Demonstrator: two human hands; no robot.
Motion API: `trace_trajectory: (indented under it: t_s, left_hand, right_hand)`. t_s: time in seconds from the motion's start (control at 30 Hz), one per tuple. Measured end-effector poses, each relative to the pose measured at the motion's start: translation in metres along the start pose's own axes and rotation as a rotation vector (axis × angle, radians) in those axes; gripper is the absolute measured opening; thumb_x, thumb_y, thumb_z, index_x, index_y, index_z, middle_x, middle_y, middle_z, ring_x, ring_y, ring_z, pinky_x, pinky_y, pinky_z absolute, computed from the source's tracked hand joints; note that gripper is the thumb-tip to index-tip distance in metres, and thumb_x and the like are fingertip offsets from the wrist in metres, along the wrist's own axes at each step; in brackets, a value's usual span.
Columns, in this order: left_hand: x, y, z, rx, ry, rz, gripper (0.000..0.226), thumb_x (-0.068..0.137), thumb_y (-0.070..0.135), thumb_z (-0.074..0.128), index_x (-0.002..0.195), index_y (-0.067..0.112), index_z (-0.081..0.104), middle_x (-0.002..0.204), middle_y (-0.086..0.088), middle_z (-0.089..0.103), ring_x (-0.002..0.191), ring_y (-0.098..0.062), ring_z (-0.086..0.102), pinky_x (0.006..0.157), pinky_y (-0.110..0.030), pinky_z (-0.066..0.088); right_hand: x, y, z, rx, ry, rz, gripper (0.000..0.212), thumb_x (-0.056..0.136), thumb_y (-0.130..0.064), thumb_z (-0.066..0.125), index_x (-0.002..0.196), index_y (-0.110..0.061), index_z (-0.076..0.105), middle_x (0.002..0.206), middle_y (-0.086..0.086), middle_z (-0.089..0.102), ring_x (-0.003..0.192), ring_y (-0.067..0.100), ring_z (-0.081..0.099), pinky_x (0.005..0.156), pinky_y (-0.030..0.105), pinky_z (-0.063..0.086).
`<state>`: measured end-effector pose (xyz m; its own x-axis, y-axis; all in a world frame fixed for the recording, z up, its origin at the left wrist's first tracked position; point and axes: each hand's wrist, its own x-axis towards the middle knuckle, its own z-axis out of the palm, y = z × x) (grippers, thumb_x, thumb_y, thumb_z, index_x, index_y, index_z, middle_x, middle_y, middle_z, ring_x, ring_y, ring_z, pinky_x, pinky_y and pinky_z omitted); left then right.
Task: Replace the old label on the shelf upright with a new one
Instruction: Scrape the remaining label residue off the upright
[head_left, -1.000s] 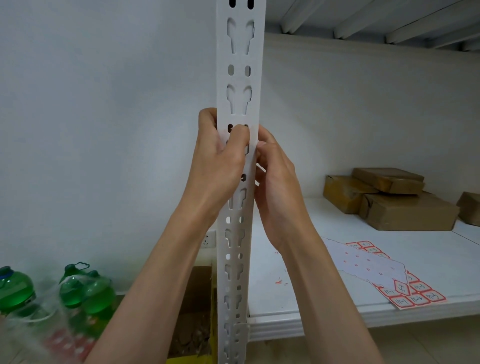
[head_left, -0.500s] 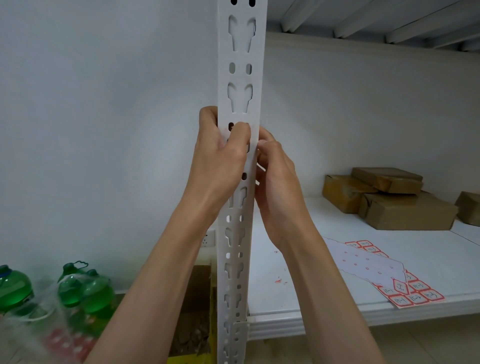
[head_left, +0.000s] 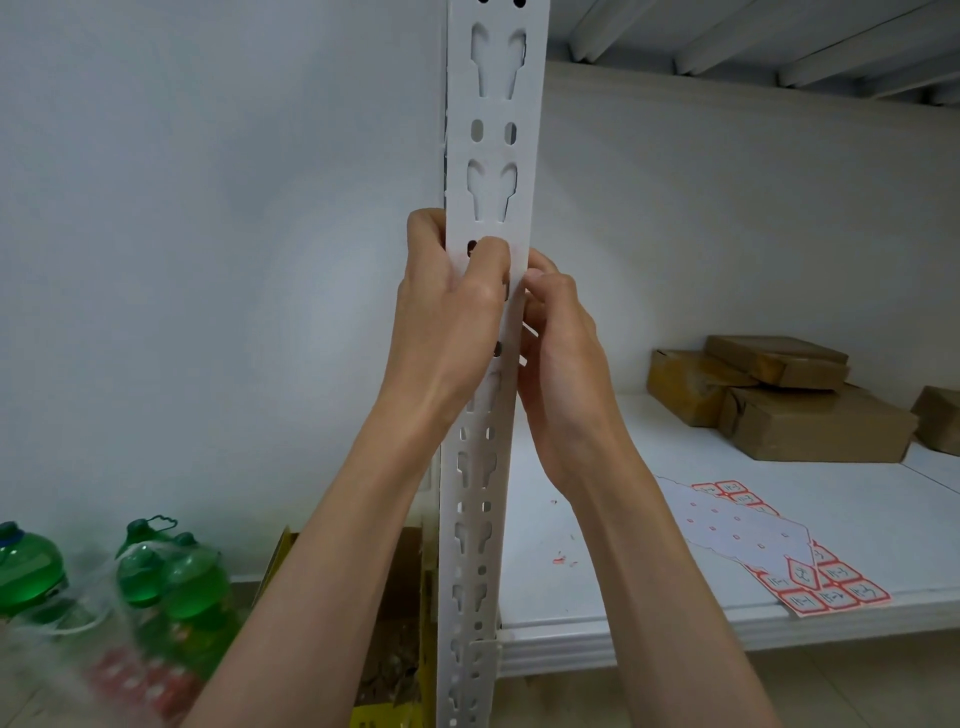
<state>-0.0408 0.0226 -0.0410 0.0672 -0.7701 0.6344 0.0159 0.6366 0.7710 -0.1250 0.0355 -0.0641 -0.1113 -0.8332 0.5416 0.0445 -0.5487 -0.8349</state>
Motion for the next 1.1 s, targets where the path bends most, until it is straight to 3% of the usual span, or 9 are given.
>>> trace_trajectory:
  t_s: [0.17, 0.27, 0.33, 0.4, 0.53, 0.63, 0.77, 1.1]
  left_hand:
    - [0.005, -0.006, -0.011, -0.252, -0.117, -0.11, 0.02, 0.082, 0.036, 0.044, 0.086, 0.017, 0.045, 0.083, -0.002, 0.054, 0.074, -0.022, 0.052, 0.069, -0.038, 0.041]
    - [0.006, -0.009, -0.014, -0.32, -0.118, -0.117, 0.025, 0.082, 0.034, 0.04, 0.091, 0.015, 0.052, 0.09, -0.01, 0.059, 0.08, -0.024, 0.056, 0.074, -0.038, 0.044]
    - [0.006, -0.01, -0.015, -0.299, -0.119, -0.11, 0.028, 0.082, 0.035, 0.039, 0.094, 0.015, 0.056, 0.094, -0.008, 0.065, 0.086, -0.021, 0.062, 0.077, -0.038, 0.047]
    - [0.005, -0.012, -0.015, -0.262, -0.121, -0.125, 0.036, 0.082, 0.037, 0.039, 0.101, 0.013, 0.057, 0.101, -0.012, 0.068, 0.091, -0.021, 0.065, 0.077, -0.038, 0.05]
    - [0.003, -0.012, -0.013, -0.268, -0.112, -0.142, 0.038, 0.082, 0.038, 0.042, 0.107, 0.015, 0.06, 0.115, -0.02, 0.067, 0.104, -0.029, 0.068, 0.084, -0.044, 0.053]
    - [0.003, -0.012, -0.013, -0.286, -0.113, -0.164, 0.038, 0.082, 0.038, 0.042, 0.108, 0.015, 0.059, 0.117, -0.021, 0.067, 0.102, -0.032, 0.069, 0.081, -0.044, 0.055]
    - [0.004, -0.013, -0.013, -0.309, -0.133, -0.175, 0.04, 0.083, 0.036, 0.042, 0.111, 0.013, 0.058, 0.107, -0.014, 0.069, 0.093, -0.021, 0.067, 0.074, -0.036, 0.054]
    - [0.005, -0.016, -0.012, -0.308, -0.116, -0.177, 0.038, 0.085, 0.035, 0.041, 0.11, 0.012, 0.058, 0.115, -0.015, 0.069, 0.098, -0.023, 0.068, 0.079, -0.039, 0.054]
  right_hand:
    - [0.0, -0.008, 0.007, -0.014, 0.023, 0.03, 0.033, 0.101, -0.033, 0.037, 0.107, -0.022, 0.068, 0.096, 0.001, 0.071, 0.08, 0.004, 0.065, 0.074, 0.028, 0.051]
    - [0.0, -0.011, 0.012, -0.037, 0.033, 0.058, 0.033, 0.094, -0.037, 0.042, 0.105, -0.013, 0.062, 0.098, 0.011, 0.067, 0.082, 0.011, 0.06, 0.074, 0.032, 0.047]
    - [0.001, -0.011, 0.014, -0.051, 0.04, 0.068, 0.019, 0.098, -0.031, 0.042, 0.092, -0.017, 0.053, 0.083, -0.002, 0.058, 0.07, 0.001, 0.054, 0.067, 0.025, 0.046]
    - [0.003, -0.012, 0.017, -0.093, 0.05, 0.057, 0.014, 0.1, -0.029, 0.041, 0.091, -0.021, 0.048, 0.078, -0.01, 0.053, 0.06, -0.007, 0.052, 0.058, 0.017, 0.048]
    - [0.005, -0.011, 0.024, -0.152, 0.109, 0.021, 0.014, 0.099, -0.032, 0.043, 0.104, -0.02, 0.05, 0.082, -0.009, 0.058, 0.072, 0.004, 0.058, 0.07, 0.031, 0.052]
    - [0.006, -0.01, 0.028, -0.222, 0.15, -0.029, 0.02, 0.099, -0.035, 0.044, 0.108, -0.019, 0.052, 0.081, -0.011, 0.061, 0.07, 0.003, 0.061, 0.071, 0.033, 0.056]
    - [0.009, -0.01, 0.028, -0.272, 0.169, -0.035, 0.023, 0.096, -0.036, 0.048, 0.107, -0.017, 0.054, 0.085, 0.0, 0.063, 0.076, 0.012, 0.064, 0.074, 0.037, 0.058]
    - [0.012, -0.01, 0.024, -0.269, 0.153, -0.008, 0.021, 0.096, -0.034, 0.048, 0.105, -0.015, 0.053, 0.083, -0.005, 0.06, 0.074, 0.006, 0.06, 0.07, 0.032, 0.053]
